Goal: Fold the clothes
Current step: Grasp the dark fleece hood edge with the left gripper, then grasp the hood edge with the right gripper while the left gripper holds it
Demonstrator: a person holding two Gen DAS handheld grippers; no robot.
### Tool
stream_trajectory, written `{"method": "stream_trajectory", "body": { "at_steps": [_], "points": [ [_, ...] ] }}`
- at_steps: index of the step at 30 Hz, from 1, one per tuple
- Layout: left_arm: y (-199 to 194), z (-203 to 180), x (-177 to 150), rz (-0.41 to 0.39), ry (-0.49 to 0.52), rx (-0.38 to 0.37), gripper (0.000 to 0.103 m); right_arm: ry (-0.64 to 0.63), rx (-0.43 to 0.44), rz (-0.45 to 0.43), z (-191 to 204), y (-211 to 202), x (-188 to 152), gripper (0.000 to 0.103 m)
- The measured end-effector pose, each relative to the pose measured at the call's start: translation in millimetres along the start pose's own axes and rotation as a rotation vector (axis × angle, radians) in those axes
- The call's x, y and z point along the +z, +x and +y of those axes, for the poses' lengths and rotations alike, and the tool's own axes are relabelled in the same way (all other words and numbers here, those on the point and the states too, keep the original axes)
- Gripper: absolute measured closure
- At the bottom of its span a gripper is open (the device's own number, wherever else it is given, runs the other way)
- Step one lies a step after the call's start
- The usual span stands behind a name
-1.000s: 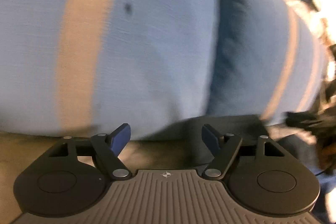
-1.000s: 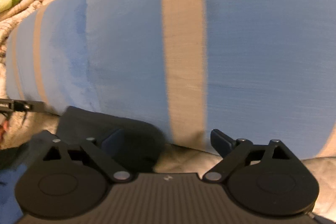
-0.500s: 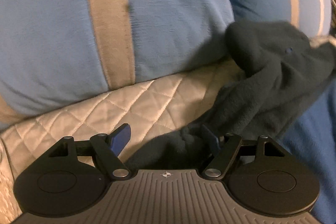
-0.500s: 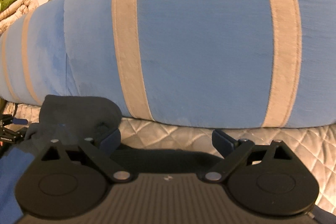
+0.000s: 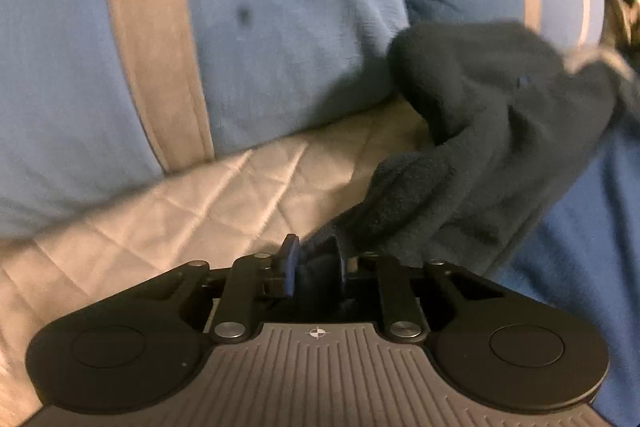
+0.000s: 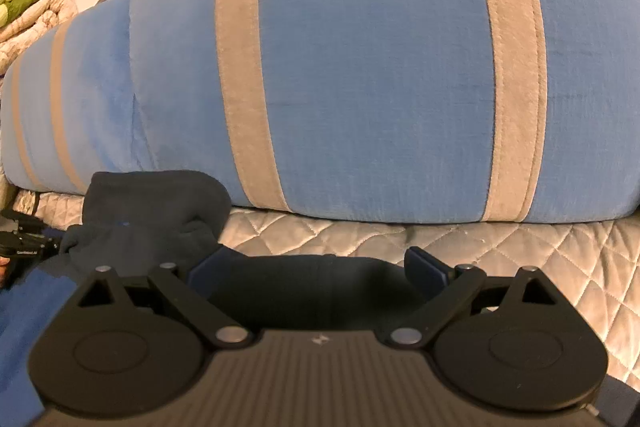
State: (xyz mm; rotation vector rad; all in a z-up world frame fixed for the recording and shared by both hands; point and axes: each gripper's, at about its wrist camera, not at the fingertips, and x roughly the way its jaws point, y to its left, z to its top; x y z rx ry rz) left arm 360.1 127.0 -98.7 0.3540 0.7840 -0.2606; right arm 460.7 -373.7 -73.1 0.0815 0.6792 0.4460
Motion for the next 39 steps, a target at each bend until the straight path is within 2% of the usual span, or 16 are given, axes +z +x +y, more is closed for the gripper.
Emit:
{"method": "stream_trajectory", "body": {
  "at_steps": [1,3,7,13,16,21,24,28,31,34,36,39],
  "points": [
    [-2.6,-1.3,0.3,-0.013,0.018,0.054,0.084,-0.001,0.001,0.000,0.1,-1.1,-0.5,0.004],
    [-8.0,-2.4,-0.7,-0.031,0.041,0.106,0.084,0.001,0.008,-0.003,0.2,-4.1,-1.1,0.004],
    [-9.4,-24.4,-3.8,-0.011,0.209,0.195,0.084,-0.039,0.009,-0.003,3.3,-10.2,-2.7,0.004],
    [2.3,-23.0,-5.8,0.022,0.173,0.163,0.083,-0.243,-0.043,0.021,13.7,-6.5,-4.7,0.005],
    [7.3,-27.1,-6.9,0.025,0.186,0.179,0.083,-0.344,-0.070,0.028,20.1,4.2,2.3,0.005],
    [9.2,-28.5,-8.1,0.027,0.193,0.188,0.083,-0.444,-0.066,0.053,30.3,28.3,15.2,0.005],
    [8.6,-27.7,-8.5,0.027,0.188,0.184,0.083,-0.539,-0.098,0.111,37.7,47.1,6.3,0.005],
    [10.5,-27.4,-8.5,0.025,0.188,0.184,0.083,-0.681,-0.117,0.188,49.4,60.4,-22.0,0.005],
    [11.3,-27.3,-8.2,0.026,0.186,0.185,0.083,-0.723,-0.118,0.207,52.9,58.9,-36.3,0.005],
    [11.3,-28.0,-8.4,0.026,0.187,0.188,0.083,-0.757,-0.111,0.197,54.9,50.0,-35.3,0.005],
    [11.1,-28.1,-8.4,0.026,0.186,0.188,0.083,-0.735,-0.099,0.180,52.4,43.9,-25.1,0.006],
    [11.1,-27.6,-8.2,0.026,0.183,0.186,0.083,-0.635,-0.075,0.150,44.4,39.0,-3.5,0.008]
  ]
}}
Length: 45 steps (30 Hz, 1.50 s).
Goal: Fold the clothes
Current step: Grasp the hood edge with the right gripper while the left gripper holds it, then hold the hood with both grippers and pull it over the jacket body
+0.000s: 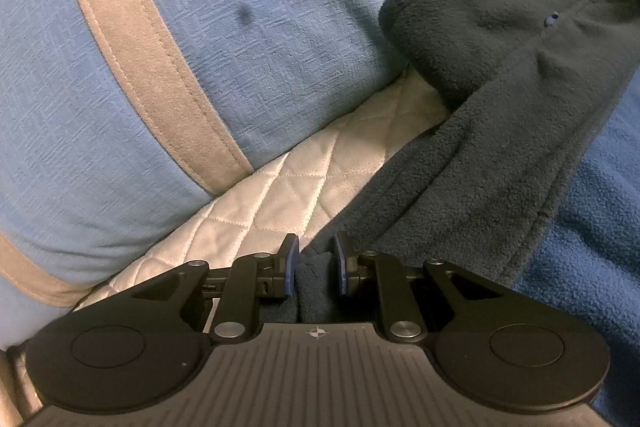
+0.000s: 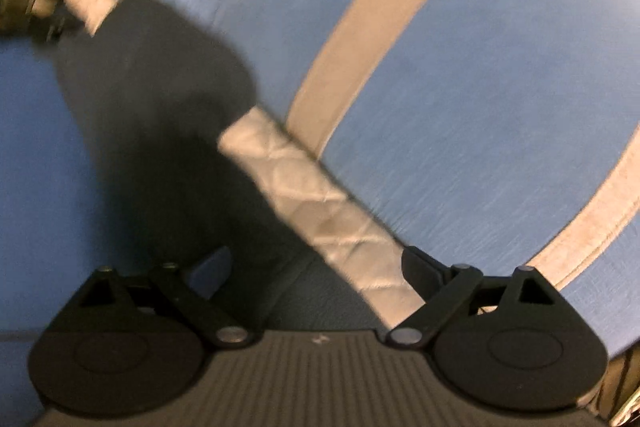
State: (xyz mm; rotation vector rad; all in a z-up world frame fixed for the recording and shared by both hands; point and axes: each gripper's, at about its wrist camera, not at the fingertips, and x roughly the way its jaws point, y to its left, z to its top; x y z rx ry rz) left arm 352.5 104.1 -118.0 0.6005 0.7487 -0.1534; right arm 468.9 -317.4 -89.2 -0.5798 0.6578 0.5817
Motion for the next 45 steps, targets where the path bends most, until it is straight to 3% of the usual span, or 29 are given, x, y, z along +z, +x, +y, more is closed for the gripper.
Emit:
{"method": "stream_trajectory", "body": {
  "at_steps": [7,10,11,12,14,15,16,18,23,30,35,40,45],
  "points": [
    [-0.2,1.2,1.1,0.001,0.002,-0.009,0.083,-0.095,0.069,0.087,2.0,25.4,7.4,0.023],
    [1.2,1.5,1.8,0.003,0.007,-0.014,0.084,-0.059,0.099,0.108,1.8,41.8,8.7,0.031],
    [1.0,1.5,2.3,0.004,0.008,-0.015,0.084,-0.034,0.120,0.115,1.3,46.9,9.0,0.038],
    [0.8,1.4,2.9,0.006,0.007,-0.014,0.084,-0.010,0.148,0.122,2.3,49.9,8.3,0.060],
    [0.2,-1.0,3.5,0.000,0.021,-0.001,0.085,0.023,0.168,0.123,4.9,52.4,7.0,0.069],
    [0.5,-2.6,3.7,-0.004,0.033,0.009,0.085,0.027,0.158,0.114,4.9,50.6,7.0,0.083],
    [0.9,-3.7,4.4,-0.008,0.036,0.020,0.086,0.030,0.148,0.105,4.9,48.8,7.0,0.088],
    [2.5,-4.5,7.9,-0.019,0.026,0.047,0.091,0.039,0.091,0.076,3.0,43.8,7.8,0.090],
    [9.5,-4.8,24.1,-0.028,0.023,0.153,0.093,0.058,-0.026,-0.002,-1.1,33.9,15.1,0.092],
    [12.4,4.5,26.6,-0.026,-0.001,0.135,0.093,0.046,-0.092,-0.038,6.6,37.6,14.6,0.092],
    [-1.0,19.8,20.6,-0.056,-0.066,-0.021,0.092,0.047,-0.088,-0.026,9.6,35.9,10.8,0.091],
    [-10.4,32.7,4.0,-0.045,-0.077,-0.173,0.081,0.048,-0.042,-0.040,8.4,20.9,2.3,0.090],
    [-9.6,28.5,7.8,-0.035,-0.082,-0.200,0.077,0.051,-0.025,-0.033,10.4,16.0,-2.4,0.090]
  ]
}}
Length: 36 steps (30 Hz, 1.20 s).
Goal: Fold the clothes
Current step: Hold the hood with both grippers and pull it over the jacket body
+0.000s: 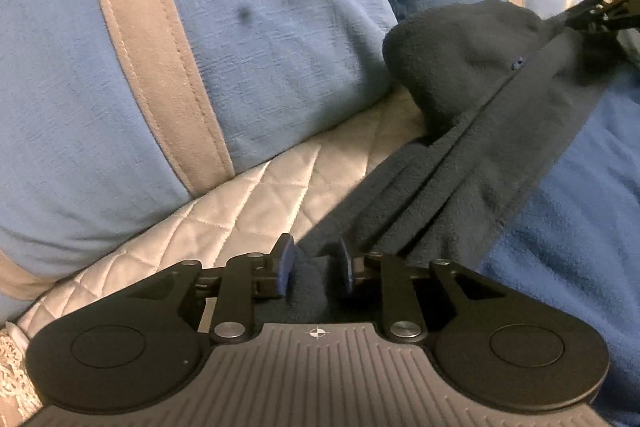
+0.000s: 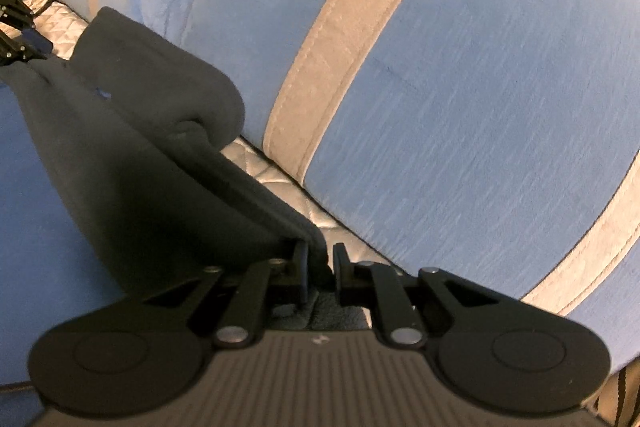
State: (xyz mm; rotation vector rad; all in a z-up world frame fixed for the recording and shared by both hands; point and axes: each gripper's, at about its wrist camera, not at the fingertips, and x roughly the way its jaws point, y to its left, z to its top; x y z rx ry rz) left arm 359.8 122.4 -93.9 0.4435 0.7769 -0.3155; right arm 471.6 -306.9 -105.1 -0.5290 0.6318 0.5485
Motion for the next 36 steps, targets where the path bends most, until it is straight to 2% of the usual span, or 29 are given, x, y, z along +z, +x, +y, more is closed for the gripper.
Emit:
{"method": "stream_trajectory", "body": {
  "at_steps": [5,6,7,9,11,12,14,15,16,19,22,29,36],
  "points": [
    [12.6,4.0,2.4,0.033,0.024,-0.037,0.065,0.015,0.025,0.014,-5.1,6.1,-1.2,0.090],
    [17.0,8.3,3.0,0.047,0.007,-0.049,0.057,0.017,0.030,0.017,-6.1,6.6,-1.2,0.090],
    [21.2,14.8,3.8,0.058,-0.022,-0.055,0.042,0.020,0.035,0.018,-7.5,7.6,-1.8,0.090],
    [29.9,26.7,5.0,0.088,-0.078,-0.040,0.019,0.021,0.043,0.022,-8.6,10.7,-3.0,0.090],
    [36.3,40.5,4.3,0.119,-0.168,-0.099,0.021,0.021,0.048,0.025,-8.5,12.5,-3.0,0.090],
    [36.7,43.4,2.9,0.117,-0.192,-0.122,0.028,0.022,0.050,0.026,-9.7,15.0,-2.1,0.090],
    [31.4,38.9,0.1,0.092,-0.163,-0.157,0.053,0.024,0.055,0.027,-11.4,18.2,-1.4,0.090],
    [27.7,35.0,0.3,0.083,-0.143,-0.177,0.073,0.025,0.057,0.026,-13.7,20.2,-1.1,0.090],
    [24.3,28.9,1.6,0.083,-0.110,-0.162,0.079,0.030,0.059,0.025,-14.7,19.8,-1.0,0.090],
    [18.0,12.5,7.0,0.075,-0.018,-0.081,0.085,0.057,0.056,0.018,-15.4,19.5,-2.9,0.090],
    [14.3,3.9,11.9,0.055,0.010,0.010,0.085,0.061,0.035,0.005,-13.7,17.2,-3.5,0.091],
    [17.7,-7.1,23.3,0.017,0.111,0.160,0.085,0.057,-0.044,-0.030,-11.2,23.1,3.9,0.092],
    [34.9,-2.3,30.6,-0.005,0.073,0.247,0.085,0.082,-0.107,-0.053,-8.3,36.0,9.3,0.093]
  ]
}}
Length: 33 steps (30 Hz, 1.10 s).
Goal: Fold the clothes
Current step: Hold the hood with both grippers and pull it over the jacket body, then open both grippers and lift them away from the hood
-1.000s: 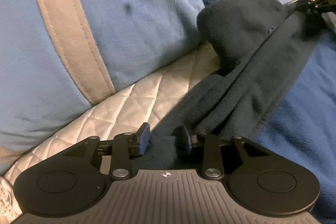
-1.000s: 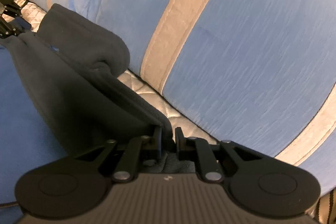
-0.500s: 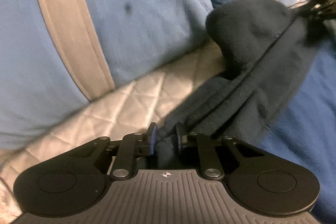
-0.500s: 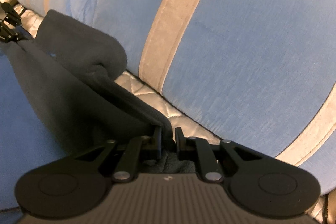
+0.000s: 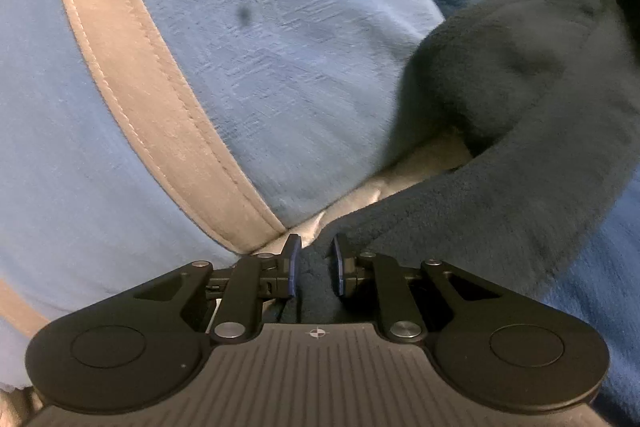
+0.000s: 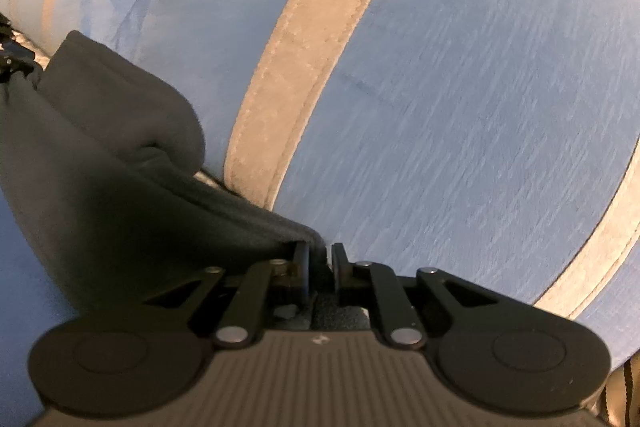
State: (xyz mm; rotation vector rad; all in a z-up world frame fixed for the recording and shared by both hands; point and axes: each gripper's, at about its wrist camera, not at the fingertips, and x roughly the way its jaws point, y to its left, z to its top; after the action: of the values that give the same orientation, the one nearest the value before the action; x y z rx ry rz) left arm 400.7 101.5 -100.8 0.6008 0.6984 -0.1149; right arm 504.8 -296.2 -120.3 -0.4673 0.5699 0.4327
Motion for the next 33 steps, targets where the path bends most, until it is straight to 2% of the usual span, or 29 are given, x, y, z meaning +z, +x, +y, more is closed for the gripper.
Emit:
{"method": "stream_trajectory", "body": {
  "at_steps": [6,9,11,12,13,14,15,16,17,18,21,23,29,33],
  "points": [
    [17.1,4.3,2.4,-0.013,-0.039,0.039,0.085,0.017,-0.036,-0.024,-0.7,4.0,1.1,0.093],
    [25.6,13.9,3.0,-0.010,-0.071,0.021,0.084,0.032,-0.046,-0.033,-0.7,5.8,1.9,0.093],
    [29.3,21.2,1.6,-0.004,-0.120,-0.011,0.080,0.033,-0.047,-0.027,0.8,8.1,1.4,0.092],
    [29.9,24.9,0.9,-0.002,-0.144,-0.016,0.070,0.027,-0.047,-0.018,2.8,9.5,0.9,0.090],
    [26.2,30.8,1.3,0.002,-0.170,-0.019,0.056,0.011,-0.040,0.003,6.2,11.1,0.3,0.072],
    [21.4,37.3,2.0,0.007,-0.196,-0.022,0.053,-0.001,-0.044,0.013,8.7,10.6,0.0,0.061],
    [16.6,43.8,2.6,0.012,-0.223,-0.025,0.049,-0.009,-0.036,0.022,10.2,8.2,0.2,0.039],
    [9.2,52.7,2.7,0.010,-0.263,-0.040,0.040,-0.004,-0.019,0.033,9.6,4.7,0.8,0.011],
    [-1.2,63.4,1.6,-0.006,-0.317,-0.065,0.034,0.002,-0.003,0.043,9.1,0.9,1.5,0.002],
    [-12.1,74.5,0.3,-0.026,-0.373,-0.090,0.025,0.013,0.004,0.042,8.2,-5.1,2.7,0.000],
    [-45.5,105.7,-5.9,-0.071,-0.531,-0.158,0.023,0.040,0.030,0.050,6.2,-23.8,6.4,0.000],
    [-69.2,120.6,-12.7,-0.093,-0.607,-0.166,0.023,0.041,0.047,0.052,7.4,-38.8,8.3,0.000],
    [-142.1,125.9,-21.6,-0.119,-0.654,-0.117,0.023,0.094,0.090,-0.001,14.7,-101.4,15.3,0.000],
    [-164.9,122.9,-13.7,-0.138,-0.655,-0.101,0.023,0.129,0.098,-0.046,3.5,-151.1,32.0,0.000]
  ]
}}
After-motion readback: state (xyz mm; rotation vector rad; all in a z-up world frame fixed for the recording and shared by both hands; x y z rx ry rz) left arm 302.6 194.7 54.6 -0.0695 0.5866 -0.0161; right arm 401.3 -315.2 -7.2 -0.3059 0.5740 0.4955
